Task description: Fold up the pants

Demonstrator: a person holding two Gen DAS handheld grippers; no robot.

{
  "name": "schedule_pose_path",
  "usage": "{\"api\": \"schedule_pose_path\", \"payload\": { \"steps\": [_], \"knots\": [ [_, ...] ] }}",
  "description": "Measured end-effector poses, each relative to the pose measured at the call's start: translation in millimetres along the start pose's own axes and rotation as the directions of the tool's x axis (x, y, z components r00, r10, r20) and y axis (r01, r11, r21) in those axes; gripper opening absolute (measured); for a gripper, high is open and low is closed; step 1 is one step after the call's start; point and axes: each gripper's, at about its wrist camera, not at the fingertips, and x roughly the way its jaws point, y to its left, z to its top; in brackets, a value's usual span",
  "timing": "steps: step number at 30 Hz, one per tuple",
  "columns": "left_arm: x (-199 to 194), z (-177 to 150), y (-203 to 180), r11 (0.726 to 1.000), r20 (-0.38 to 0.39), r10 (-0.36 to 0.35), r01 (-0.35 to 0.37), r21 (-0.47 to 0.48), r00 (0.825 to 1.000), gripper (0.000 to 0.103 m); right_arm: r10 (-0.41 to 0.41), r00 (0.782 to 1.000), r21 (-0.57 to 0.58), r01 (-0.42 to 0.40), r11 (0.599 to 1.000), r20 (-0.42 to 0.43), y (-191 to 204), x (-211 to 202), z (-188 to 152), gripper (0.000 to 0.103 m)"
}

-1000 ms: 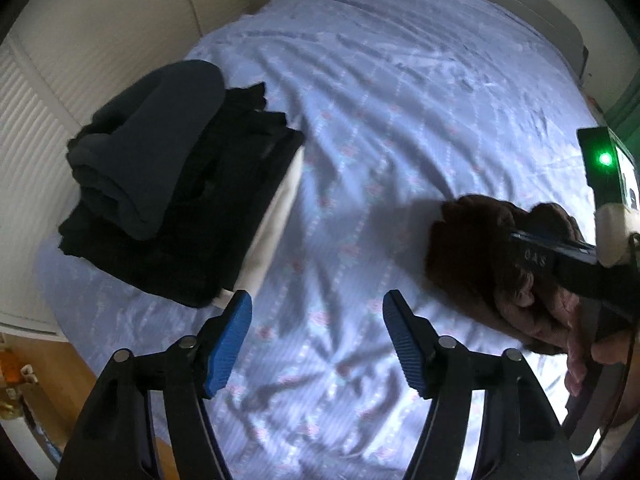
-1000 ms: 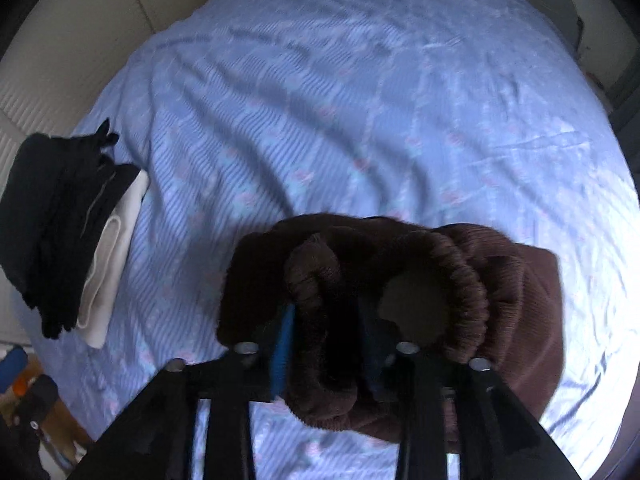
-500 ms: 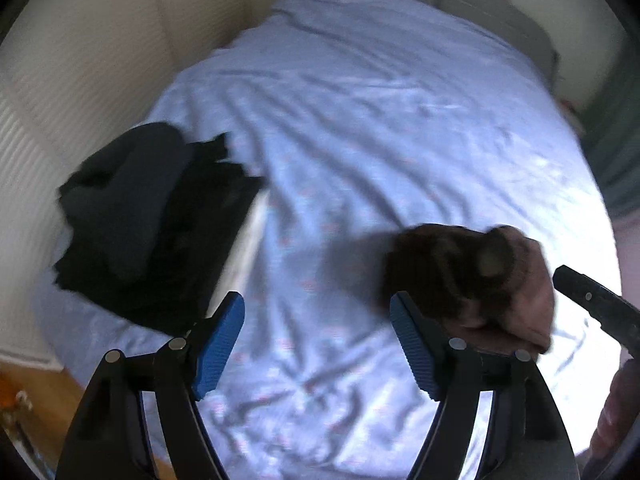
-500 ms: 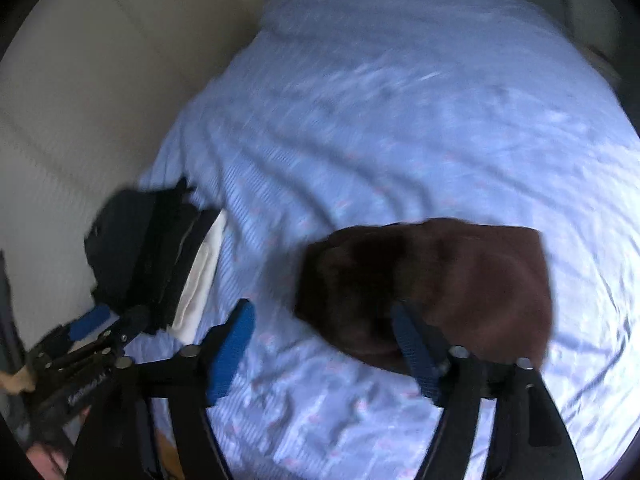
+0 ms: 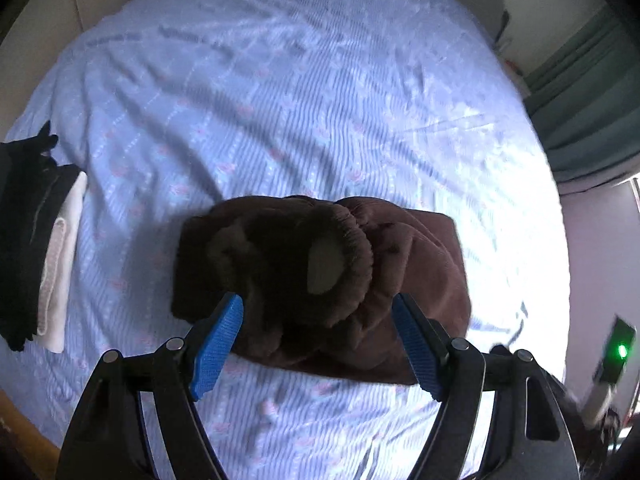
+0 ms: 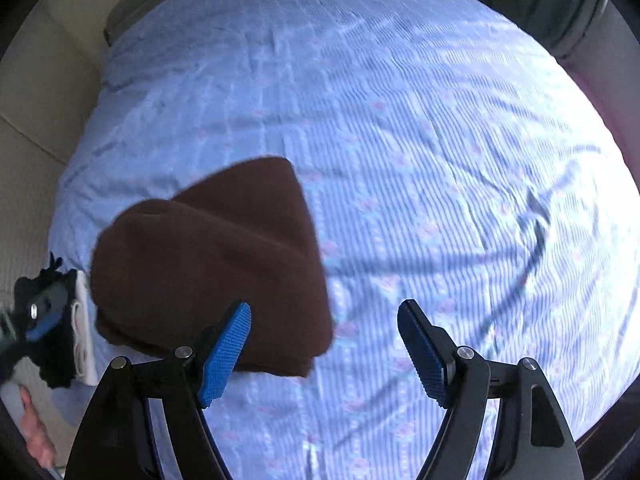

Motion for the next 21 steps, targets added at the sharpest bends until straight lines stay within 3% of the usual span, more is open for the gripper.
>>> {"api": "schedule_pose_path", "payload": {
  "steps": [4, 6, 9, 12, 16, 19, 21],
  "knots": [
    [27, 5, -12, 0.995, -0.035, 0.095, -0.095, -0.007, 0.995, 0.072, 0.009, 1.000, -0.007, -0.009, 1.000, -0.022, -7, 6, -1, 0.077],
    [33, 3, -11, 0.997, -0.044, 0.073, -0.074, -0.020, 0.996, 0.040, 0.018, 0.999, -0.020, -0.019, 1.000, -0.029, -5, 7, -2, 0.077],
    [26, -5, -4, 0.997, -0.021, 0.068, -0.068, -0.027, 0.997, 0.029, 0.024, 0.999, -0.050, -0.025, 0.998, -0.026, -1, 6, -4, 0.077],
    [3, -18, 17, 0.998, 0.023, 0.019, -0.017, -0.063, 1.000, 0.029, 0.038, 0.999, -0.076, -0.039, 0.996, -0.017, 4, 5, 0, 0.077],
    [-3, -37, 59, 0.990, 0.021, 0.015, -0.012, -0.139, 1.000, 0.031, 0.070, 0.998, -0.107, -0.070, 0.992, -0.007, 13, 9, 5, 0.077],
    [20, -44, 87, 0.973, -0.049, -0.057, 0.044, -0.225, 0.997, 0.045, 0.081, 0.996, -0.133, -0.085, 0.987, -0.031, 24, 21, 7, 0.077],
    [29, -47, 94, 0.966, -0.057, -0.085, 0.069, -0.248, 0.995, 0.061, 0.088, 0.994, -0.150, -0.096, 0.984, -0.059, 31, 32, 6, 0.077]
  ]
}}
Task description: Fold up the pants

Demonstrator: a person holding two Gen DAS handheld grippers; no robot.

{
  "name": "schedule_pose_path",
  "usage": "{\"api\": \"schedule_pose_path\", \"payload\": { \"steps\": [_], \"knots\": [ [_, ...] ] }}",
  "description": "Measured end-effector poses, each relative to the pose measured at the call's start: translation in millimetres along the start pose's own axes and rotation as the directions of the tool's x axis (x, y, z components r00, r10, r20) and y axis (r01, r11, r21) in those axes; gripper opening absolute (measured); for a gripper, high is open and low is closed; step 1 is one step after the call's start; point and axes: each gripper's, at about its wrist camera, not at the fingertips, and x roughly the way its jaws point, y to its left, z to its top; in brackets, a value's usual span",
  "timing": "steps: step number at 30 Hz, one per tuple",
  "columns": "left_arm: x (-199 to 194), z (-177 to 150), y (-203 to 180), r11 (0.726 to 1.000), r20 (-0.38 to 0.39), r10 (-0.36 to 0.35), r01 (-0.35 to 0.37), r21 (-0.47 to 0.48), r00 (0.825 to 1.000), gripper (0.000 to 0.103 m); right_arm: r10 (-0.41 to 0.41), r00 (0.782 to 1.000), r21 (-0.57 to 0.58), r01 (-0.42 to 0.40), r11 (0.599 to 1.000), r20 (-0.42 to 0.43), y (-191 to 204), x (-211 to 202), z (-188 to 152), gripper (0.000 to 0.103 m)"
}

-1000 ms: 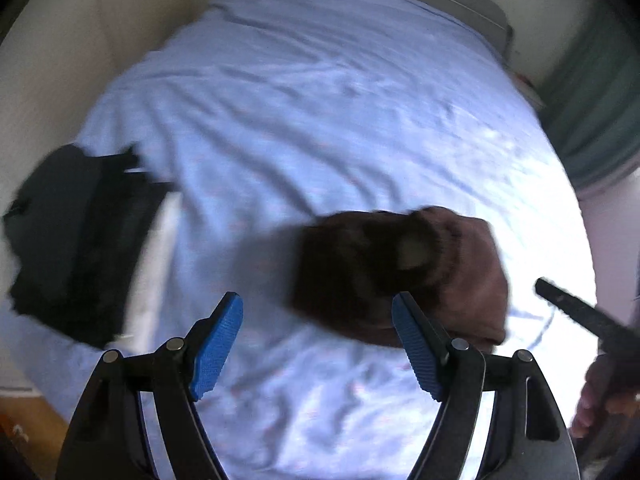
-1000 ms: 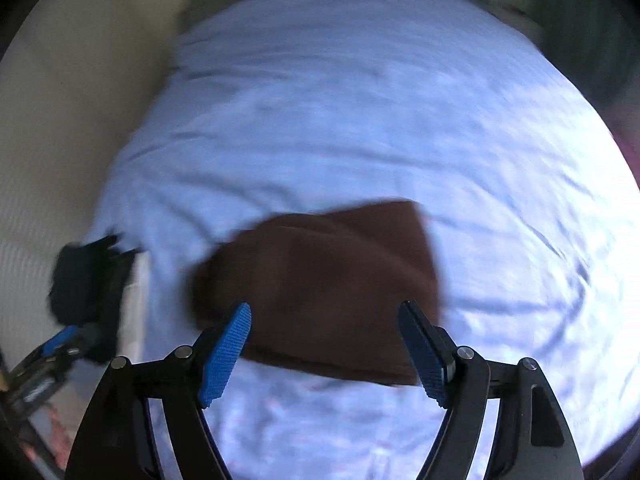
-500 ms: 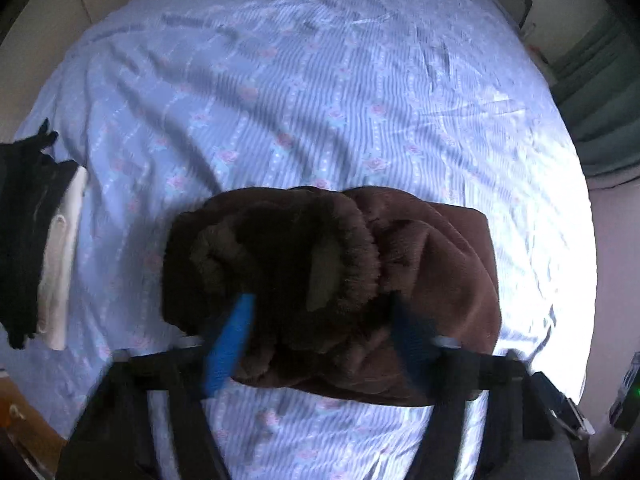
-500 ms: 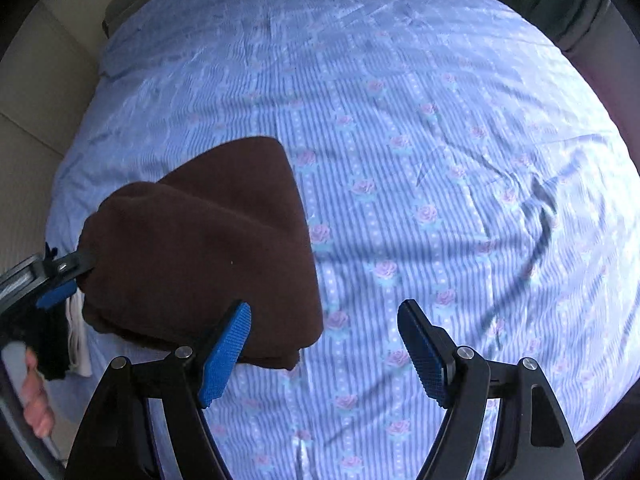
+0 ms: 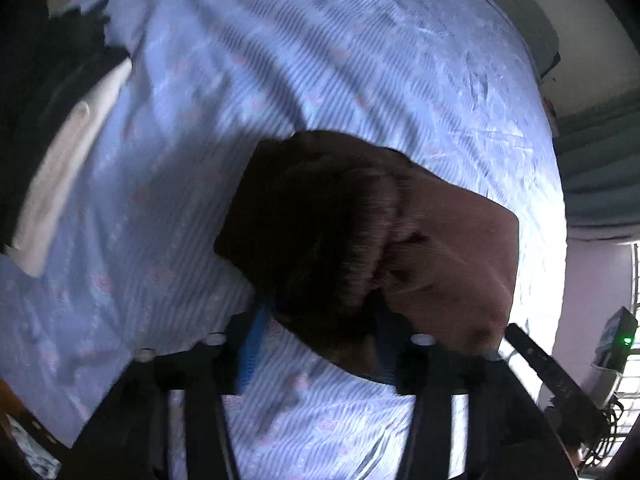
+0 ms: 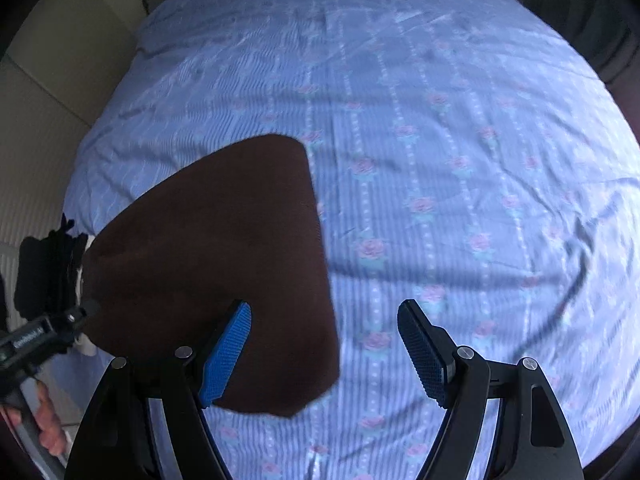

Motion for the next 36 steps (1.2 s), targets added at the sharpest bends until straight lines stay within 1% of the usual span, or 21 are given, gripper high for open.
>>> {"api": "schedule_pose_path", "payload": {
  "steps": [2, 5, 10, 11, 12, 13, 14, 15, 17, 18, 20, 21, 22, 23, 25, 27, 28, 30, 33, 35, 36],
  "knots": [
    [5, -1, 1, 1.000, 0.008, -0.007, 0.007, 0.001, 1.000, 0.066, -0.014, 0.999, -0.023, 0.013, 1.000, -0.035, 6, 13, -1, 0.077],
    [10, -2, -1, 1.000, 0.018, 0.011, -0.012, 0.026, 1.000, 0.071, -0.014, 0.997, -0.038, 0.011, 0.999, -0.077, 11, 28, -4, 0.077],
    [30, 5, 9, 0.998, -0.027, -0.044, 0.043, -0.036, 0.999, 0.072, -0.007, 0.995, -0.043, 0.003, 0.999, -0.099, 15, 38, -10, 0.077],
    [33, 6, 9, 0.998, -0.038, -0.046, 0.044, -0.043, 0.998, 0.069, -0.003, 0.994, -0.036, -0.001, 0.999, -0.107, 14, 41, -11, 0.077],
    [34, 6, 7, 0.997, -0.042, -0.063, 0.062, -0.042, 0.997, 0.056, -0.001, 0.994, -0.031, -0.002, 1.000, -0.111, 14, 42, -12, 0.077],
    [33, 6, 4, 0.997, -0.041, -0.067, 0.066, -0.029, 0.997, 0.054, 0.003, 0.994, -0.025, -0.006, 1.000, -0.114, 14, 43, -13, 0.077],
    [29, 6, -1, 0.999, -0.033, -0.050, 0.049, -0.006, 0.998, 0.050, 0.009, 0.993, -0.021, -0.011, 1.000, -0.115, 14, 44, -15, 0.077],
    [24, 6, -7, 0.998, -0.018, -0.049, 0.050, 0.032, 0.999, 0.045, 0.012, 0.993, -0.017, -0.014, 1.000, -0.115, 14, 44, -16, 0.077],
    [11, 5, -15, 0.994, 0.012, -0.058, 0.056, 0.092, 0.998, 0.043, 0.017, 0.994, -0.016, -0.019, 1.000, -0.111, 15, 41, -18, 0.077],
    [-2, 6, -17, 0.990, 0.037, -0.085, 0.080, 0.118, 0.996, 0.043, 0.025, 0.994, -0.011, -0.026, 1.000, -0.107, 15, 38, -19, 0.077],
    [-17, 11, -13, 0.986, 0.071, -0.115, 0.104, 0.134, 0.991, 0.043, 0.053, 0.994, 0.000, -0.053, 0.999, -0.093, 16, 29, -20, 0.077],
    [-25, 16, -6, 0.985, 0.101, -0.118, 0.104, 0.139, 0.988, 0.044, 0.076, 0.994, 0.003, -0.076, 0.997, -0.073, 17, 22, -21, 0.077],
    [-23, 23, -1, 0.986, 0.104, -0.108, 0.092, 0.141, 0.989, 0.044, 0.090, 0.995, 0.002, -0.090, 0.996, -0.054, 19, 16, -21, 0.077],
    [-18, 29, 6, 0.988, 0.092, -0.093, 0.080, 0.133, 0.991, 0.045, 0.096, 0.995, -0.001, -0.097, 0.995, -0.035, 21, 11, -22, 0.077],
    [-1, 38, 20, 0.992, 0.030, -0.097, 0.094, 0.087, 0.995, 0.048, 0.101, 0.995, -0.011, -0.101, 0.995, -0.008, 27, 5, -23, 0.077],
    [13, 42, 26, 0.993, -0.020, -0.100, 0.102, 0.067, 0.995, 0.054, 0.086, 0.996, -0.026, -0.086, 0.996, -0.001, 33, 5, -22, 0.077],
    [17, 42, 25, 0.993, -0.022, -0.087, 0.088, 0.082, 0.996, 0.057, 0.080, 0.997, -0.034, -0.080, 0.996, -0.003, 36, 7, -20, 0.077],
    [15, 39, 25, 0.993, -0.005, -0.056, 0.056, 0.103, 0.998, 0.072, 0.071, 0.997, -0.045, -0.072, 0.996, -0.005, 39, 11, -17, 0.077],
    [17, 39, 30, 0.994, -0.029, -0.051, 0.054, 0.093, 0.998, 0.074, 0.055, 0.998, -0.048, -0.055, 0.997, -0.004, 37, 16, -9, 0.077],
    [12, 37, 29, 0.993, -0.029, -0.043, 0.046, 0.112, 0.999, 0.075, 0.051, 0.999, -0.036, -0.051, 0.998, -0.002, 34, 16, -4, 0.077],
    [8, 36, 26, 0.990, -0.021, -0.021, 0.024, 0.140, 1.000, 0.077, 0.050, 0.999, -0.030, -0.050, 0.998, -0.002, 32, 16, -2, 0.077]
  ]
}}
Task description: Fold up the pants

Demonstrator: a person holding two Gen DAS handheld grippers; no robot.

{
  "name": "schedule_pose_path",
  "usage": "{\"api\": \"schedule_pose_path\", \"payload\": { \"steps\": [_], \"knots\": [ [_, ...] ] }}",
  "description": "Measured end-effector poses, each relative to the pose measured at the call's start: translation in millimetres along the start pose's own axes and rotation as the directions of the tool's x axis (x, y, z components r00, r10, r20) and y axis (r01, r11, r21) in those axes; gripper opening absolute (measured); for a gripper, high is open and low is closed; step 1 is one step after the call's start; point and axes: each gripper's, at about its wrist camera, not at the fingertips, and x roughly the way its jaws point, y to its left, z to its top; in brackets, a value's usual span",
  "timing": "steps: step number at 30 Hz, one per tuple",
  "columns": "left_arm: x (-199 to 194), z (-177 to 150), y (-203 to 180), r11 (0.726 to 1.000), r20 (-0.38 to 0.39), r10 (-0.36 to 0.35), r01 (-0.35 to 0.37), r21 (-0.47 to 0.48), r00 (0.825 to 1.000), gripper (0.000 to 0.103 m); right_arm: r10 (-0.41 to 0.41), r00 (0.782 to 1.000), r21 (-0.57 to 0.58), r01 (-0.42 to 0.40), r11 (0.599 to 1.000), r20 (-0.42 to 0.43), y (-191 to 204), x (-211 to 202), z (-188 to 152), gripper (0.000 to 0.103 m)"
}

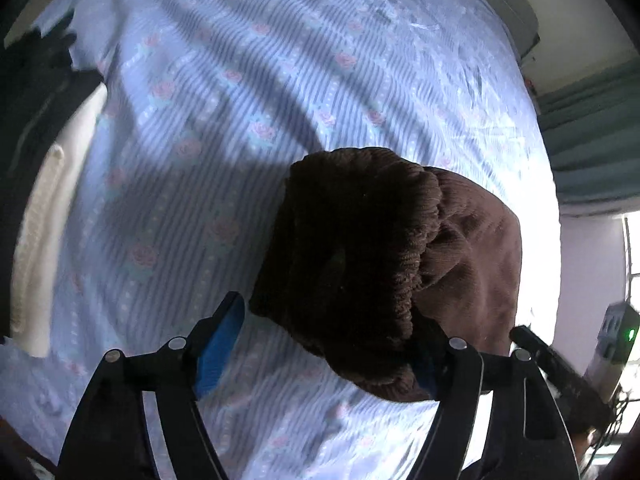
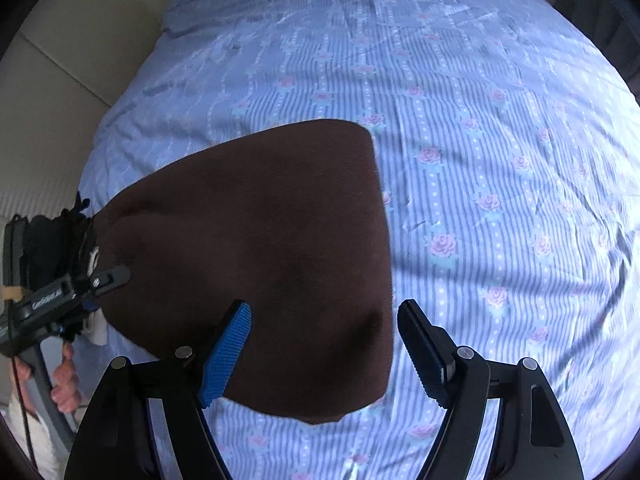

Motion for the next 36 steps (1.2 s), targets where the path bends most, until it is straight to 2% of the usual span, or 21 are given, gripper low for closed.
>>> {"api": "schedule_pose_path", "payload": {
  "steps": [3, 7, 11, 12, 18, 22, 26, 33, 36],
  "knots": [
    [-3, 3, -7, 0.997, -0.012, 0.043, -0.042, 0.063, 0.999, 0.078, 0.001, 1.000, 0.002, -0.001, 1.000, 0.005, -5, 0, 0, 0.077],
    [8, 12, -10, 0.996, -0.068, 0.020, -0.014, 0.092, 0.997, 0.079, 0.016, 1.000, 0.022, -0.016, 1.000, 0.001, -10, 3, 3, 0.077],
    [29, 17, 6, 0.998, -0.131, -0.061, 0.061, 0.002, 0.990, 0.081, 0.015, 1.000, 0.031, -0.014, 0.999, -0.011, -12, 14, 9, 0.077],
    [33, 16, 11, 0.996, -0.135, -0.091, 0.088, -0.030, 0.987, 0.083, 0.014, 1.000, 0.029, -0.013, 0.999, -0.020, -12, 18, 10, 0.077],
    [48, 5, 32, 0.983, -0.145, -0.159, 0.142, -0.118, 0.977, 0.084, 0.016, 0.997, 0.028, -0.014, 1.000, -0.080, -12, 50, 9, 0.077],
    [56, -3, 44, 0.969, -0.146, -0.206, 0.180, -0.170, 0.968, 0.084, 0.003, 0.996, 0.028, -0.001, 1.000, -0.087, -15, 64, 9, 0.088],
    [67, -10, 49, 0.947, -0.141, -0.266, 0.232, -0.220, 0.954, 0.084, 0.011, 0.996, 0.036, -0.007, 0.999, -0.093, -20, 77, 9, 0.089],
    [75, -4, 49, 0.926, -0.091, -0.289, 0.255, -0.278, 0.953, 0.082, 0.061, 0.994, 0.113, -0.050, 0.992, -0.092, -32, 92, 12, 0.089],
    [70, -1, 47, 0.930, -0.075, -0.275, 0.246, -0.274, 0.958, 0.076, 0.076, 0.993, 0.138, -0.063, 0.988, -0.091, -32, 94, 15, 0.088]
  ]
}}
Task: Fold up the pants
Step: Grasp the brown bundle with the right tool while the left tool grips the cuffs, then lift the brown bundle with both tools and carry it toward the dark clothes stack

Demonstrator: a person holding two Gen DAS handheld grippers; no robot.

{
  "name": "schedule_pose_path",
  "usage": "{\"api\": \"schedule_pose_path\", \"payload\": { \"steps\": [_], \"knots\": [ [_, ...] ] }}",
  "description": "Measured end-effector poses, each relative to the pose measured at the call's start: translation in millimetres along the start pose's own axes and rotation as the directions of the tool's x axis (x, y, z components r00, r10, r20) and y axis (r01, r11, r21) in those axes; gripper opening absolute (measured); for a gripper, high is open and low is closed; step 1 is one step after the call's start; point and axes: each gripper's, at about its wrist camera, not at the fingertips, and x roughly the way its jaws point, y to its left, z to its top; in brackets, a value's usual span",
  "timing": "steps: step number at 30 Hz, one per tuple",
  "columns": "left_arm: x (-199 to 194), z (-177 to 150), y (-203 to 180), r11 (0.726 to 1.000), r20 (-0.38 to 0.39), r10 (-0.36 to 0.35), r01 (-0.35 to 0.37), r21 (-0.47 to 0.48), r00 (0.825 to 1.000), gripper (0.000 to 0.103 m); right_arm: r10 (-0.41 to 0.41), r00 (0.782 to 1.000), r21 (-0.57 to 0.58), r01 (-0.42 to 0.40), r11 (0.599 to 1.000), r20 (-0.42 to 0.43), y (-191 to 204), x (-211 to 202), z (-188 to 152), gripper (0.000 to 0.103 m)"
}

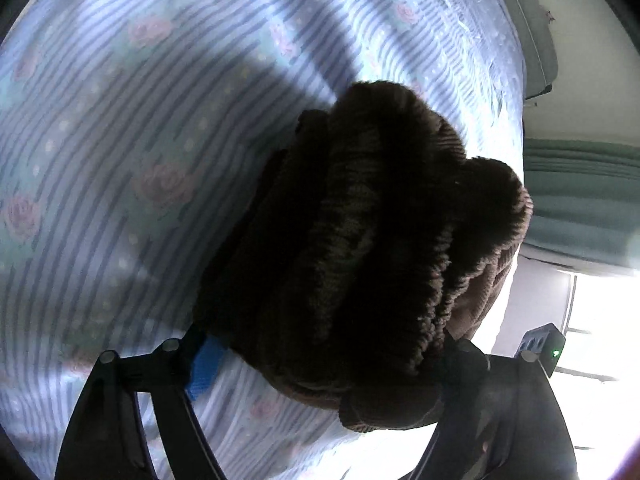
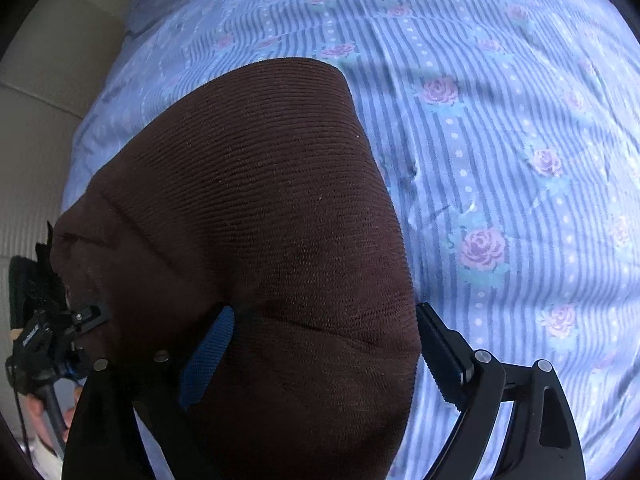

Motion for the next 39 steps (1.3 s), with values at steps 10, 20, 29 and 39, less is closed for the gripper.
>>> {"api": "schedule_pose_path", "payload": {
  "steps": [10, 20, 29, 39],
  "knots": [
    [-16, -13, -33, 0.986, 0.056, 0.110, -0.116, 0.120, 0.992, 0.061, 0.041, 0.999, -0.037, -0.041, 0.998, 0.004, 12, -20, -8, 0.051],
    [-44, -40, -69, 0.958, 0.126, 0.168, -0.192, 0.212, 0.978, 0.059, 0.001, 0.998, -0.123, 0.007, 0.992, 0.058, 29, -61, -24, 0.038],
    [-95, -115, -98, 0.946, 0.225, 0.140, -0.197, 0.258, 0.964, 0.059, 0.031, 0.990, -0.167, -0.008, 0.986, 0.136, 33, -130, -77, 0.038],
    [-158, -197, -142, 0.932, 0.372, 0.096, -0.214, 0.291, 0.923, 0.059, 0.094, 0.966, -0.255, -0.031, 0.966, 0.239, 38, -231, -128, 0.038]
  ]
}}
